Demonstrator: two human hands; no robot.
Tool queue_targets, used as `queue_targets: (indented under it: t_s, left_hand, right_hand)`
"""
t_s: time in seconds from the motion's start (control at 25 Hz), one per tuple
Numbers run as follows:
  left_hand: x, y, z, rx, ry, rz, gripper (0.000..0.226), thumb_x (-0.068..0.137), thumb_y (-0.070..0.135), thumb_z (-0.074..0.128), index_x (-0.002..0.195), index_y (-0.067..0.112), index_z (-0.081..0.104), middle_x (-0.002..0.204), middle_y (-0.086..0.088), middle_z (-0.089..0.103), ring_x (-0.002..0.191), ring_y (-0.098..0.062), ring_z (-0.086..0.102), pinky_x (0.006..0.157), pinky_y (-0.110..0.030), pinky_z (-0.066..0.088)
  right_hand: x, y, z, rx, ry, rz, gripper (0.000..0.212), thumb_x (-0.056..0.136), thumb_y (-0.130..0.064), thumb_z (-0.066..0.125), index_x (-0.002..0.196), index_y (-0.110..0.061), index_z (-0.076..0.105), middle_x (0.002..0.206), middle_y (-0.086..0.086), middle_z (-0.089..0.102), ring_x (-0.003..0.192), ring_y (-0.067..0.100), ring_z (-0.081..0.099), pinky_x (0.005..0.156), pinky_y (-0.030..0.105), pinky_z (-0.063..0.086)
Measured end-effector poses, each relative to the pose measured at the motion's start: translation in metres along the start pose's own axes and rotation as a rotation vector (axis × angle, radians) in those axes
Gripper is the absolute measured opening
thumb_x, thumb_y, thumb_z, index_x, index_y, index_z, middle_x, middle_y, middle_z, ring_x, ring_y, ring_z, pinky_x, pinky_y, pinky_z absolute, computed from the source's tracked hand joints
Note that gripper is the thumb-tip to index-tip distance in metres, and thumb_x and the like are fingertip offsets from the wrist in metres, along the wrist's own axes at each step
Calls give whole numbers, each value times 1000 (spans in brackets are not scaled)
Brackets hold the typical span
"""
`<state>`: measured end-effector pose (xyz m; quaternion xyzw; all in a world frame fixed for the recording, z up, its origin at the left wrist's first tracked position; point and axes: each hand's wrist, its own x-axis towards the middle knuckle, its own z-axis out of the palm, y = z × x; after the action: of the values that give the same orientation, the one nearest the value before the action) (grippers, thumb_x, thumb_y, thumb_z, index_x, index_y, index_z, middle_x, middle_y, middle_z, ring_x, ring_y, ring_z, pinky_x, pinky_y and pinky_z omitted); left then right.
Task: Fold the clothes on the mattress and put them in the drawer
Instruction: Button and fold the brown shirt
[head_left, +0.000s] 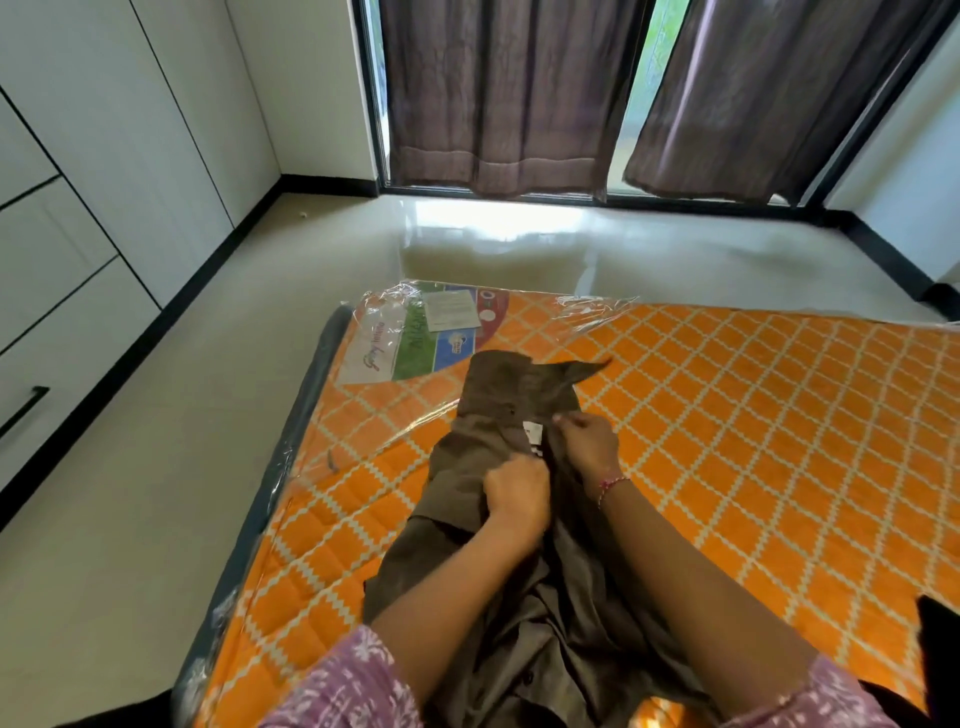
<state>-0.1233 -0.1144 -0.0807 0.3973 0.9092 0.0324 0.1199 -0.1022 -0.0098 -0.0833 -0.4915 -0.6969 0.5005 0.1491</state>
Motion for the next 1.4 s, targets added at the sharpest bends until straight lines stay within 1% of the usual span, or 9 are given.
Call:
queue_targets:
  t_s: [0.08, 0.28, 0.44, 0.6, 0.72, 0.96, 1.12, 1.24, 1.4]
  left_hand:
    - [-7, -3, 17, -114, -58, -83, 28, 99, 15, 38, 118, 7, 57, 120, -13, 58, 109, -31, 60, 82, -38, 49]
    - [-4, -33, 12, -440, 85, -309, 22, 94, 26, 57, 106, 8, 53, 111, -14, 60, 104, -33, 59, 77, -38, 47]
    - [-2, -30, 19, -338, 9, -299, 27, 90, 29, 62, 107, 10, 53, 112, -12, 62, 105, -30, 60, 75, -37, 47]
    - [4, -27, 28, -233, 16, -291, 17, 93, 24, 58, 103, 10, 56, 109, -11, 63, 101, -29, 61, 70, -35, 43]
    - [11, -22, 26, -241, 28, -328, 13, 97, 15, 48, 101, 9, 59, 108, -11, 63, 99, -29, 62, 69, -34, 42]
    - [5, -28, 17, -593, 213, -358, 7, 87, 14, 63, 83, 14, 58, 95, -3, 62, 85, -19, 59, 60, -23, 39]
    - [0, -29, -2, -831, 253, -351, 12, 83, 9, 68, 94, 5, 71, 95, -11, 71, 91, -23, 66, 70, -25, 47]
    - [-4, -30, -14, -912, 232, -349, 11, 82, 8, 70, 91, 2, 73, 94, -13, 72, 89, -21, 66, 70, -24, 46]
    - [-16, -33, -22, -1054, 185, -305, 15, 82, 2, 69, 96, 0, 73, 97, -14, 71, 87, -15, 62, 75, -23, 47]
  right_hand:
    - [-10, 16, 2, -161, -164, 13, 18, 88, -17, 64, 92, -3, 74, 96, 15, 72, 82, 23, 61, 65, 25, 39]
    - [-11, 28, -13, -60, -172, 115, 7, 83, -8, 69, 83, -5, 74, 76, 6, 65, 72, 20, 56, 67, 28, 44]
    - [-13, 27, -22, -241, -245, 20, 9, 81, 1, 66, 85, 0, 74, 77, 7, 65, 65, 16, 53, 64, 27, 41]
    - [-21, 39, -21, -352, -192, -120, 12, 83, -11, 68, 85, -1, 74, 87, 12, 72, 78, 23, 64, 65, 24, 41]
    - [-21, 41, -19, -315, -94, -109, 18, 86, -20, 68, 80, -4, 74, 77, 14, 71, 68, 24, 62, 59, 26, 40]
    - [-37, 30, -10, -189, -39, -175, 34, 91, -17, 61, 62, 2, 62, 58, 17, 55, 52, 20, 46, 54, 27, 31]
    - [-59, 14, 1, -215, 62, -345, 36, 88, -22, 66, 58, -1, 60, 51, 6, 53, 47, 15, 47, 50, 28, 30]
    - [-70, 9, 5, -216, 21, -362, 23, 88, -18, 65, 75, -1, 71, 69, 12, 67, 64, 19, 60, 55, 25, 35]
    - [-75, 9, 1, -178, -24, -381, 19, 88, -11, 64, 102, -2, 74, 97, 12, 73, 92, 21, 67, 76, 24, 48]
